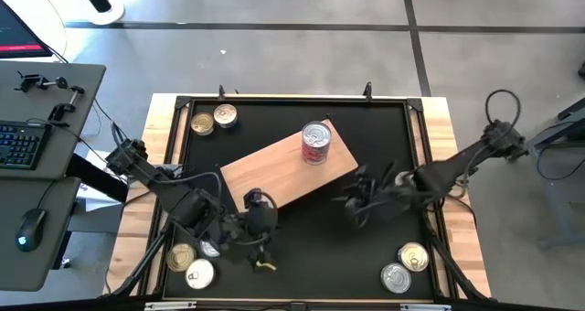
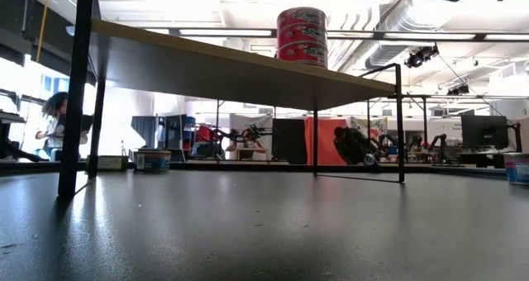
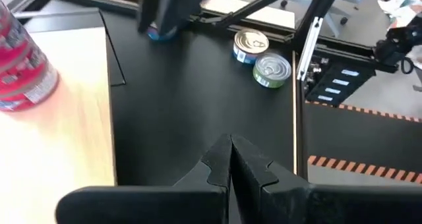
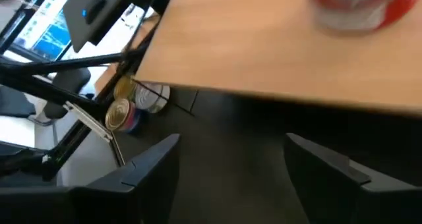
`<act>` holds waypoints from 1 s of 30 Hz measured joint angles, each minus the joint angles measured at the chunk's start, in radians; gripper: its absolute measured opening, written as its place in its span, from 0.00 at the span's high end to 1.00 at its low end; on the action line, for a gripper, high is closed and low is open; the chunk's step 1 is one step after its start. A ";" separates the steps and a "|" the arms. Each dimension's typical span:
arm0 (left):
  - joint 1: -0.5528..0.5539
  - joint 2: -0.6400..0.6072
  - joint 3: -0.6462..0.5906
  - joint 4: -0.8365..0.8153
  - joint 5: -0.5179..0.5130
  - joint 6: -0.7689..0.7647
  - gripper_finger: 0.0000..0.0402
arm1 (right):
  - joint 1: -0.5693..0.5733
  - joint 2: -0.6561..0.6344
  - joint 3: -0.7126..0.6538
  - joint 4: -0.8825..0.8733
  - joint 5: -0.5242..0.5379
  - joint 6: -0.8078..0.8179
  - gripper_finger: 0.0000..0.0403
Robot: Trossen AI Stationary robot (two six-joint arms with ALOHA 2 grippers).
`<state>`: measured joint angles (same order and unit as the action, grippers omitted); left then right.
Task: Stack canned seafood by type on shelf
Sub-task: Adjust the red stacked tuna cans on the shelf
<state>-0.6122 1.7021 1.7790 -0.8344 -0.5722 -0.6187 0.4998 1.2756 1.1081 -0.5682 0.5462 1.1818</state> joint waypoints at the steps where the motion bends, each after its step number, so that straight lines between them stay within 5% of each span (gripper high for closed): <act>1: 0.002 -0.009 0.000 -0.007 0.001 0.010 1.00 | 0.000 0.029 -0.001 0.027 0.003 0.020 0.37; 4: 0.008 -0.031 0.000 -0.037 0.002 0.026 1.00 | -0.011 0.126 0.000 0.148 0.074 0.074 0.47; 10: 0.011 -0.037 0.000 -0.061 -0.013 0.026 1.00 | -0.057 0.295 0.000 0.366 0.242 0.114 0.95; 15: -0.008 -0.038 0.000 -0.076 -0.013 0.027 1.00 | -0.099 0.379 0.035 0.303 0.313 0.146 0.99; 20: -0.028 -0.038 0.000 -0.100 -0.014 0.027 1.00 | -0.140 0.440 0.141 0.282 0.280 -0.062 1.00; 30: -0.066 -0.038 0.000 -0.123 -0.046 0.021 1.00 | -0.207 0.588 0.393 -0.086 0.281 -0.058 1.00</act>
<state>-0.6778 1.6638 1.7794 -0.9574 -0.6185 -0.5979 0.2927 1.8636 1.5015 -0.6540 0.8268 1.1237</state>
